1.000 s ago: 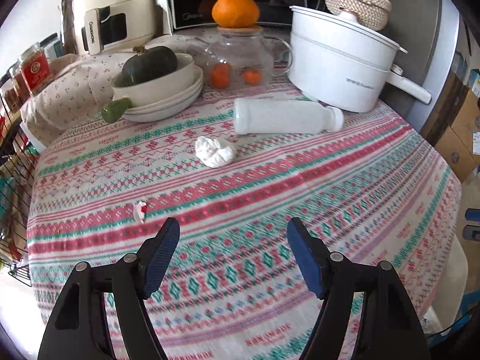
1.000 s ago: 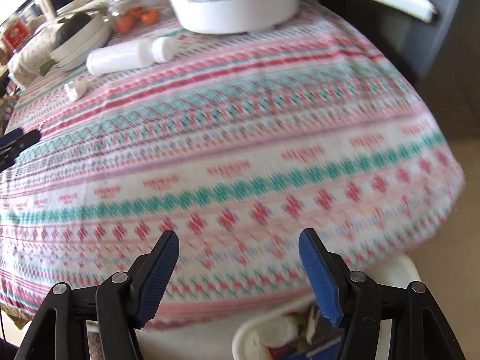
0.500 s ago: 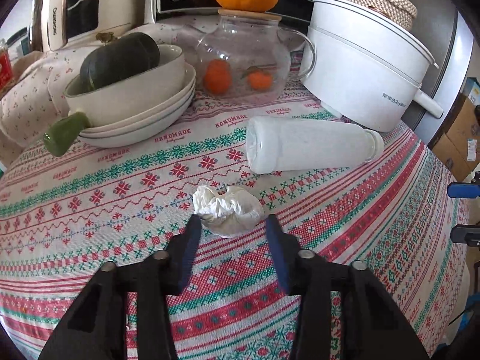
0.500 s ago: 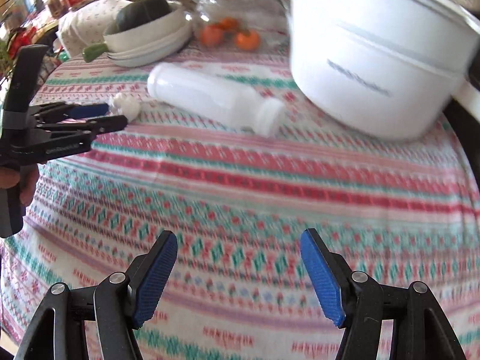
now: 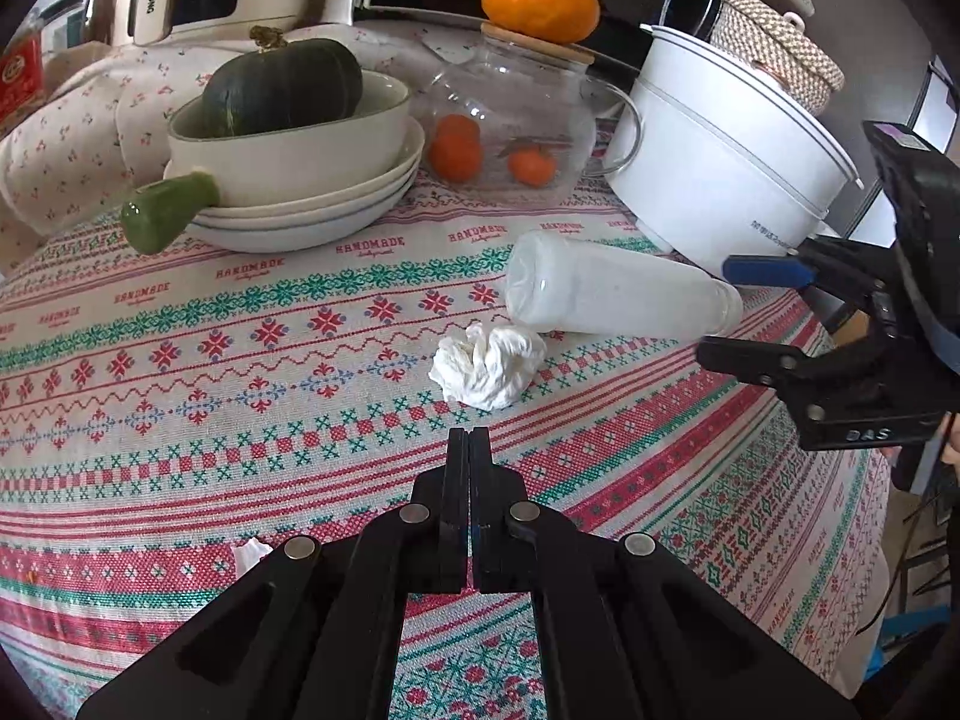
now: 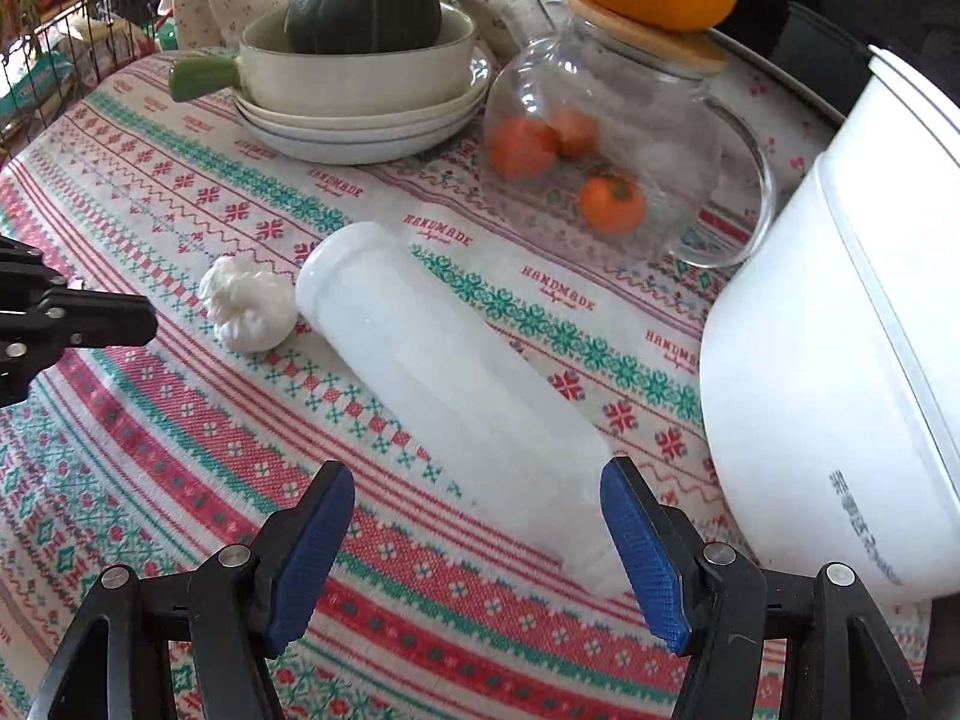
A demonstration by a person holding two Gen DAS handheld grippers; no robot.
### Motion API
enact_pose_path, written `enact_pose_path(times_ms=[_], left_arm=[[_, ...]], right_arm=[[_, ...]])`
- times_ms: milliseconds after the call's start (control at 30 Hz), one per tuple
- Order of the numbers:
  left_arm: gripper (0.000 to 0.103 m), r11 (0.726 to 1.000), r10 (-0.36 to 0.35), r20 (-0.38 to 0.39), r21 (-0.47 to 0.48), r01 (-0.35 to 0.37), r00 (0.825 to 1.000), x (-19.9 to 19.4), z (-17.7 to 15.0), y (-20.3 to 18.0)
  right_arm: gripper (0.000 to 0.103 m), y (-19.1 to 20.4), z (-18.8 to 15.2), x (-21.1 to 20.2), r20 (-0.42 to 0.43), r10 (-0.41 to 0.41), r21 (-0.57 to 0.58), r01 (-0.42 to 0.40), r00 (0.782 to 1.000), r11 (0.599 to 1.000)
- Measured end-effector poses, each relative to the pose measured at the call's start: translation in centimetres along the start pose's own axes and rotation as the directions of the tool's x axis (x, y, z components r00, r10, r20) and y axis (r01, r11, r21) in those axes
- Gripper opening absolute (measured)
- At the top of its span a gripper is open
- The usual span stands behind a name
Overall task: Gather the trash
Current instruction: 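Move back to the table and grasp the crumpled white tissue with the left gripper, then grasp the white milk bottle with the right gripper while the left holds the tissue, then carry tissue and milk bottle over the white bin and open both grippers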
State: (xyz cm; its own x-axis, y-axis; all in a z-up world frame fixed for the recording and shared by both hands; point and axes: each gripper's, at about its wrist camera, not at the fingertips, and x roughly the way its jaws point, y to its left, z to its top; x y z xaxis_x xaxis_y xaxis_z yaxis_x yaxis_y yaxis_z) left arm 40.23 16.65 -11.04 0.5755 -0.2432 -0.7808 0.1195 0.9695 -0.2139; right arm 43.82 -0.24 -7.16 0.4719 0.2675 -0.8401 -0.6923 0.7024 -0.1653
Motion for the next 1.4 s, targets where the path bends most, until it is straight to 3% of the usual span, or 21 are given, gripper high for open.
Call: enact_pose_path(times_ms=[67, 100, 133, 167, 367, 400, 433, 533, 733, 867, 1067, 1400], left_arm=[[0.021, 1.0, 0.0, 0.002, 0.024, 0.0, 1.0, 0.1, 0.4, -0.4], [0.048, 1.0, 0.001, 0.006, 0.03, -0.002, 1.0, 0.3, 0.6, -0.6], [0.064, 0.999, 0.004, 0.02, 0.038, -0.005, 1.0, 0.5, 0.8, -0.8], [0.065, 0.999, 0.015, 0.033, 0.046, -0.016, 0.999, 0.8, 1.0, -0.9], [0.061, 0.999, 0.037, -0.007, 0.008, -0.037, 0.999, 4.1, 2.4, -0.1], [0.054, 0.999, 0.038, 0.016, 0.015, -0.039, 0.999, 4.1, 2.5, -0.2], [0.035, 1.0, 0.021, 0.013, 0.015, -0.021, 1.0, 4.2, 2.5, -0.2], [0.029, 1.0, 0.014, 0.017, -0.01, -0.014, 1.0, 4.0, 2.5, -0.1], [0.027, 0.997, 0.068, 0.014, -0.037, -0.067, 0.998, 2.0, 1.4, 0.3], [0.026, 0.993, 0.082, 0.014, -0.082, -0.08, 0.997, 0.2, 0.7, 0.8], [0.026, 0.991, 0.093, 0.008, -0.102, -0.092, 0.996, -3.8, -1.5, -0.4], [0.026, 0.997, 0.068, 0.024, -0.05, -0.066, 0.997, -11.0, -6.6, -7.4]], right_arm=[[0.072, 0.2, 0.5, 0.6, -0.007, -0.016, -0.033, 0.016, 1.0, 0.999], [0.072, 0.2, 0.6, 0.8, -0.01, -0.018, -0.048, 0.018, 1.0, 0.999], [0.072, 0.3, 0.8, 1.0, -0.012, -0.014, -0.063, 0.013, 1.0, 0.998], [0.072, 0.3, 0.9, 1.2, -0.016, -0.012, -0.075, 0.01, 1.0, 0.997], [0.072, 0.1, 1.1, 2.8, -0.036, -0.039, -0.121, 0.034, 0.999, 0.992], [0.072, 0.0, 1.1, 2.9, -0.035, -0.039, -0.121, 0.035, 0.999, 0.992], [0.072, -0.2, 1.2, 3.1, -0.033, -0.04, -0.12, 0.035, 0.999, 0.992], [0.072, -0.4, 1.4, 3.9, -0.04, -0.05, -0.12, 0.045, 0.998, 0.992], [0.059, 0.1, 1.3, 5.0, -0.055, -0.069, -0.115, 0.062, 0.996, 0.991], [0.057, 0.8, 0.5, 3.7, -0.071, -0.032, -0.061, 0.028, 0.997, 0.998], [0.056, 1.6, -2.2, -0.9, -0.064, 0.016, 0.043, -0.013, 0.998, 0.999], [0.056, 3.5, -9.0, -10.0, -0.026, 0.025, 0.174, -0.02, 0.999, 0.984]])
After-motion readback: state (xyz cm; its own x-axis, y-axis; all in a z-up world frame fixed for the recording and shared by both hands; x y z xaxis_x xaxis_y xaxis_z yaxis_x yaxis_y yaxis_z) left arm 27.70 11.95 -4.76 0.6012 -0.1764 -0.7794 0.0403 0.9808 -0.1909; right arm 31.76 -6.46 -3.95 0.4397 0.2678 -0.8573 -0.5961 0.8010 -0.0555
